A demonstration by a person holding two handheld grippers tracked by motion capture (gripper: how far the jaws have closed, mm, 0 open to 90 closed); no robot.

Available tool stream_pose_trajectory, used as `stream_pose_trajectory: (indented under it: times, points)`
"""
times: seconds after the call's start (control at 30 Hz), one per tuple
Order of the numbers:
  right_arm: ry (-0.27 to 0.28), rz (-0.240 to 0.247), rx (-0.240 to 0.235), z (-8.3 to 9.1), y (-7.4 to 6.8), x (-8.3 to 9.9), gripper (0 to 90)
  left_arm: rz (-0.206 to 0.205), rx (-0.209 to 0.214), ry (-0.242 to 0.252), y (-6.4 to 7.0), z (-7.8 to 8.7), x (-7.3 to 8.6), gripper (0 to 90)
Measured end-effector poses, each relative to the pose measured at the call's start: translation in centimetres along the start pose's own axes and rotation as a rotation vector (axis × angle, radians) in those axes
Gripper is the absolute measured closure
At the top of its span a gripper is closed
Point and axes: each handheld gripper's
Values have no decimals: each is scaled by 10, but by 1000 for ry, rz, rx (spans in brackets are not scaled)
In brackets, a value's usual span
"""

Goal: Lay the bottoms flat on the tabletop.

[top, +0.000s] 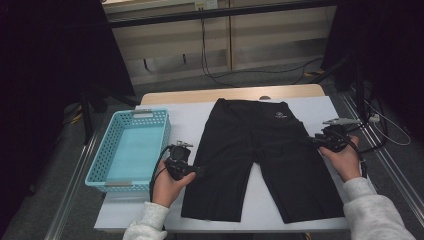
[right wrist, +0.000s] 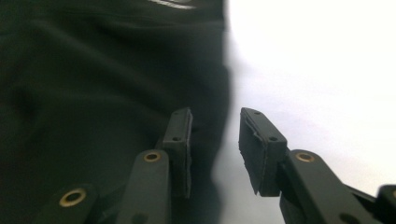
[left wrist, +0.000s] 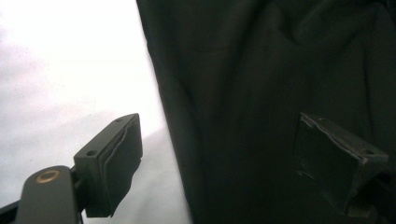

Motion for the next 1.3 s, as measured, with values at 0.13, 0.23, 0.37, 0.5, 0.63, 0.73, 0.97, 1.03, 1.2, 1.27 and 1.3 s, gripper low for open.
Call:
stream_pose_trajectory:
  times: [0.13, 0.23, 0.37, 0.5, 0.63, 0.73, 0.97, 1.03, 1.2, 1.27, 1.3]
  points:
    - [6, 51, -43, 17, -14, 7, 604, -2, 0, 9, 3, 2, -1, 159]
    - [22, 88, -113, 29, -35, 18, 601, -5, 1, 10, 4, 3, -1, 159]
    - [36, 140, -140, 36, -56, 28, 570, -3, -2, 4, 2, 3, 0, 159]
    - [-2, 201, -184, 34, -72, 36, 581, 0, -2, 14, 2, 5, 0, 159]
    - [2, 207, -219, 36, -74, 39, 897, 6, -2, 24, 2, 6, -1, 159]
    - [-21, 183, -269, 43, -73, 43, 900, 8, -2, 25, 1, 6, -1, 159]
    - [21, 134, -198, 61, -54, 47, 674, 9, 0, 23, 1, 6, -2, 159]
    - [22, 93, -128, 63, -38, 46, 636, 3, 0, 22, 1, 6, -2, 159]
    - [-24, 77, -19, 57, -17, 58, 645, 9, 1, 18, 0, 5, -2, 159]
    - [-22, 62, -26, 55, -15, 62, 677, 12, 0, 20, 0, 5, -2, 159]
    - [-26, 59, -35, 55, -14, 62, 813, 12, 0, 24, 0, 5, -2, 159]
Point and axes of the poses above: each handheld gripper's, and its own axes: z roughly backward along the jaws, x roughly out of its underside, y roughly to its right, and after that the axes turned 12 degrees about x, right-handed
